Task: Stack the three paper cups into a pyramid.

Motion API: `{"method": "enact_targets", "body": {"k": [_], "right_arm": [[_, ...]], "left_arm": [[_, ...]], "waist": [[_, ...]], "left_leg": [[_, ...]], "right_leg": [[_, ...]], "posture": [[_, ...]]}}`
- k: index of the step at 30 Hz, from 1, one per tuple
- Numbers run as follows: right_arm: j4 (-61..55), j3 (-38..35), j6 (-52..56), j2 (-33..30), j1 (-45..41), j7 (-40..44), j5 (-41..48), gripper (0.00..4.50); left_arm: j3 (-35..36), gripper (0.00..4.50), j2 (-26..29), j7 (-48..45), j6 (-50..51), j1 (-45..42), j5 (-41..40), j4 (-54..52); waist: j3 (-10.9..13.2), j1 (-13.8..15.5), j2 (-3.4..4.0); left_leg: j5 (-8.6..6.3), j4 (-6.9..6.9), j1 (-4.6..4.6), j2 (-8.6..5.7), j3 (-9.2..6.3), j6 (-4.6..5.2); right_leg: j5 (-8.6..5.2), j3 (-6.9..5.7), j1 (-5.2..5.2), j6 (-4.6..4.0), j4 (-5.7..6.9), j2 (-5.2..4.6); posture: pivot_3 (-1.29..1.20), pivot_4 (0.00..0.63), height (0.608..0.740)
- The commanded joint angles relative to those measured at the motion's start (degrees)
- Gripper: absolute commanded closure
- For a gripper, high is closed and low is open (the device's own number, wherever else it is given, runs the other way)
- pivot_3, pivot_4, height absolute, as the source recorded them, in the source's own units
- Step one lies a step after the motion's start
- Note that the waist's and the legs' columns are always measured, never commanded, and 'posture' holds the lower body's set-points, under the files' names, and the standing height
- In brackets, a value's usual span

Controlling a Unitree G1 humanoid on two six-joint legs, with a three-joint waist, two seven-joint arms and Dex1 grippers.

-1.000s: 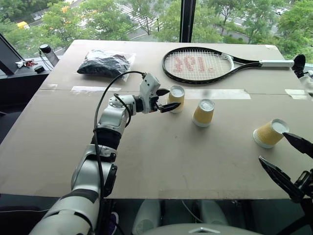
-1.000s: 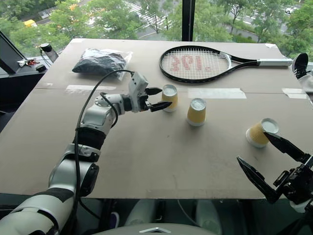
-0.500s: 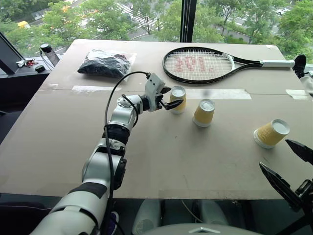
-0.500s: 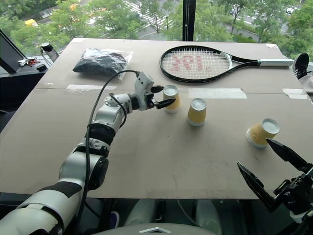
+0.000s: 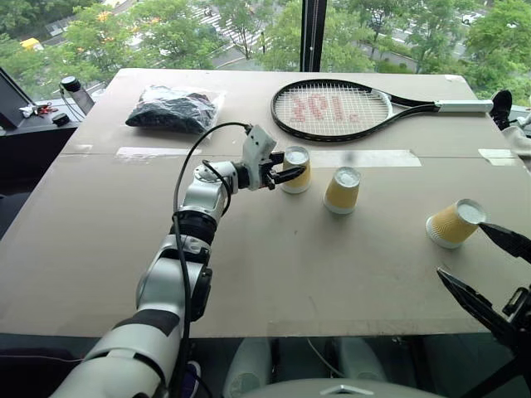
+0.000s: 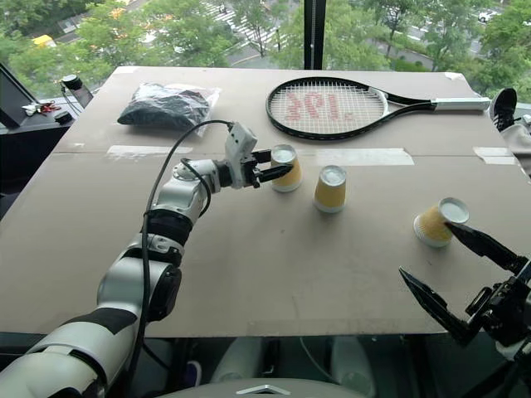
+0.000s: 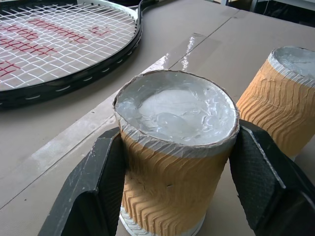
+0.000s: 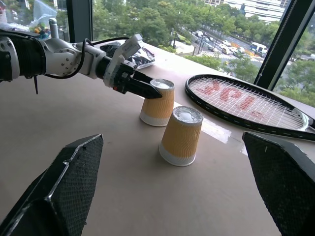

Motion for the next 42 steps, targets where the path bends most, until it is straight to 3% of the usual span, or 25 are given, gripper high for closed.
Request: {"method": "enact_targets", "body": {"k": [1,6,11,20,32,36,42], "right_arm": [[4.2,-2.7,3.2,-5.4,-5.6,0.9,4.6,0.0],[10.7,-5.3,8.0,-11.8,-12.1,6.5,9.0,0.0],[13.2,-6.9,10.4,-12.8,-14.1,10.0,8.8,0.0],[8.1,-7.7,13.0,-9.3,-13.6,7.4,9.2,0.0],[5.5,-10.7,15.4,-8.1,-12.8,5.5,10.5,0.0],[5.5,-11.2,15.4,-7.6,-12.2,5.9,10.1,0.0],[5.5,-12.1,15.1,-6.5,-11.1,5.6,9.4,0.0]], "left_arm": [[0.9,2.05,1.4,-4.1,1.8,0.3,-2.3,-5.8],[0.1,2.05,2.8,-8.8,9.5,4.4,-5.8,-18.4],[-1.0,2.05,2.9,-7.7,10.3,7.3,-4.8,-23.1],[-3.4,2.05,-0.6,-2.3,5.8,6.9,-1.0,-17.7],[-3.8,2.05,-2.7,-1.7,1.7,5.1,0.5,-11.9],[-3.4,0.25,-3.2,-2.9,1.9,5.9,-0.7,-13.0],[-2.4,0.12,-2.1,-3.1,3.8,7.5,-2.1,-17.5]], "waist": [[0.0,0.1,-0.02],[0.0,1.0,0.0],[0.0,1.1,-0.01],[0.0,1.1,-0.01],[0.1,1.0,-0.02],[0.1,1.0,-0.02],[0.1,1.0,-0.02]], "left_leg": [[0.0,-0.01,0.0,0.0,-0.02,0.0],[0.0,-0.03,-0.11,0.02,-0.09,-0.01],[-0.01,0.02,-0.18,-0.04,-0.14,0.01],[-0.01,0.04,-0.14,-0.04,-0.18,0.02],[-0.01,0.05,-0.14,-0.06,-0.15,0.03],[-0.01,0.05,-0.13,-0.06,-0.14,0.03],[-0.02,0.05,-0.13,-0.05,-0.15,0.03]], "right_leg": [[0.0,-0.02,0.0,0.0,0.01,0.0],[-0.01,-0.07,-0.03,0.0,-0.06,0.01],[-0.01,-0.06,-0.01,0.02,-0.1,-0.07],[-0.01,-0.07,0.0,0.02,-0.03,-0.05],[-0.01,-0.05,0.0,0.03,-0.03,-0.06],[-0.01,-0.05,0.0,0.03,-0.02,-0.06],[-0.01,-0.04,0.0,0.03,-0.02,-0.06]], "posture": [[0.0,0.15,0.74],[0.0,0.15,0.74],[0.0,0.15,0.74],[0.0,0.15,0.74],[0.0,0.15,0.74],[0.0,0.15,0.74],[0.0,0.15,0.74]]}}
